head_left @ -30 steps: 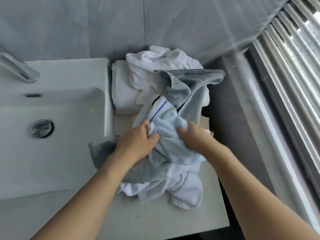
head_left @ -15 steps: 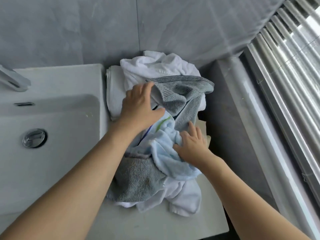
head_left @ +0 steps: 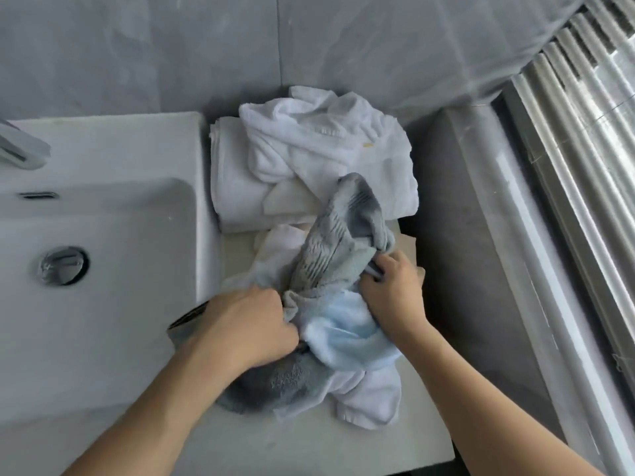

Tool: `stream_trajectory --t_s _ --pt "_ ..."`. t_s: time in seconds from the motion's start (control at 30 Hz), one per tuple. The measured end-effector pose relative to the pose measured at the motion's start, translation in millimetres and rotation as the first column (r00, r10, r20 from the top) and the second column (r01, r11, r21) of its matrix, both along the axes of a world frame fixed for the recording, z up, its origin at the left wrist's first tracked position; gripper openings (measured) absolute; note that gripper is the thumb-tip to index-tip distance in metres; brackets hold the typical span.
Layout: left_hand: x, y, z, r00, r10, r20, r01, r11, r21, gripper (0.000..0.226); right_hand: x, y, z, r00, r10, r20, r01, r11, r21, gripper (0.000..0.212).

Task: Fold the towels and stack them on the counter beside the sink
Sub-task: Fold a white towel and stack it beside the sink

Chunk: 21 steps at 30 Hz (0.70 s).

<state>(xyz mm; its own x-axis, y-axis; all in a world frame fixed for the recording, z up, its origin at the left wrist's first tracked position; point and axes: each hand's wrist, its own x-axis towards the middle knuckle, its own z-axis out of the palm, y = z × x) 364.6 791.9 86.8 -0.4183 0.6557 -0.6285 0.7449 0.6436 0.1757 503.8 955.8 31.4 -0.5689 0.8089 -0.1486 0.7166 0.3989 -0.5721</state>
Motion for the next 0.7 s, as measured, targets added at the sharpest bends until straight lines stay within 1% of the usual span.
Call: stream_trajectory --t_s 0.03,0.07,0.1,0.13,0.2,0.23,0.27,0.3,0.33,0.37,0.43,0.5,0.53,0.57,0.63,0.7 --pt "4 0 -8 0.998 0.027 0.054 -0.020 0.993 -0.119 0.028 0 -3 2 0.999 0.036 0.010 -0.037 0.997 0.068 0.006" --pt "7 1 -15 0.993 0.061 0.100 -0.041 0.980 -0.193 0.026 -1 -6 5 0.996 0.092 0.017 -0.093 0.986 0.137 0.011" --pt "8 3 -18 0.989 0.086 0.118 -0.057 0.971 -0.231 0.024 -2 -9 8 0.987 0.161 -0.006 -0.157 0.970 0.185 0.018" --pt "7 3 -19 0.993 0.077 0.092 -0.053 0.971 -0.235 0.022 -3 -11 12 0.969 0.236 -0.078 -0.215 0.953 0.213 0.026" --pt "6 -1 -11 0.998 -0.028 -0.059 0.018 0.987 -0.159 0.017 -3 -14 19 0.906 0.347 -0.241 -0.303 0.932 0.201 0.045" --pt "6 -5 -6 0.989 -0.051 -0.141 0.034 0.992 -0.118 0.026 -3 -14 22 0.893 0.359 -0.270 -0.331 0.932 0.144 0.056" --pt "6 -9 -1 0.982 -0.055 -0.182 0.039 0.995 -0.090 0.051 -3 -13 25 0.896 0.376 -0.238 -0.368 0.927 0.078 0.068" --pt "6 -13 4 0.987 -0.041 -0.154 0.034 0.998 -0.048 0.080 -3 -13 26 0.897 0.418 -0.147 -0.415 0.908 0.050 0.080" --pt "7 -15 8 0.996 -0.033 -0.084 0.033 0.999 -0.001 0.103 -3 -14 26 0.881 0.473 -0.019 -0.471 0.879 0.066 0.085" --pt "9 -15 10 0.999 -0.048 -0.015 0.049 0.998 0.042 0.117 -3 -13 23 0.858 0.504 0.103 -0.513 0.854 0.092 0.083" --pt "11 -9 5 0.993 -0.089 0.071 0.087 0.996 0.037 0.134 -6 -12 22 0.828 0.490 0.274 -0.524 0.849 0.067 0.066" --pt "14 -3 -14 0.985 -0.091 0.146 0.103 0.992 -0.077 0.140 -8 -12 24 0.803 0.458 0.381 -0.495 0.869 -0.002 0.051" --pt "17 -3 -26 0.981 -0.085 0.176 0.109 0.985 -0.132 0.136 -7 -13 24 0.784 0.440 0.439 -0.483 0.875 -0.014 0.044" --pt "20 -4 -38 0.978 -0.087 0.188 0.116 0.982 -0.149 0.131 -4 -16 23 0.757 0.419 0.501 -0.479 0.878 -0.011 0.038" --pt "25 -4 -57 0.979 -0.108 0.172 0.123 0.989 -0.079 0.127 6 -23 15 0.687 0.376 0.622 -0.476 0.879 -0.005 0.039" --pt "24 2 -66 0.980 -0.121 0.159 0.117 0.993 0.031 0.122 11 -24 7 0.633 0.355 0.688 -0.473 0.881 -0.019 0.046"
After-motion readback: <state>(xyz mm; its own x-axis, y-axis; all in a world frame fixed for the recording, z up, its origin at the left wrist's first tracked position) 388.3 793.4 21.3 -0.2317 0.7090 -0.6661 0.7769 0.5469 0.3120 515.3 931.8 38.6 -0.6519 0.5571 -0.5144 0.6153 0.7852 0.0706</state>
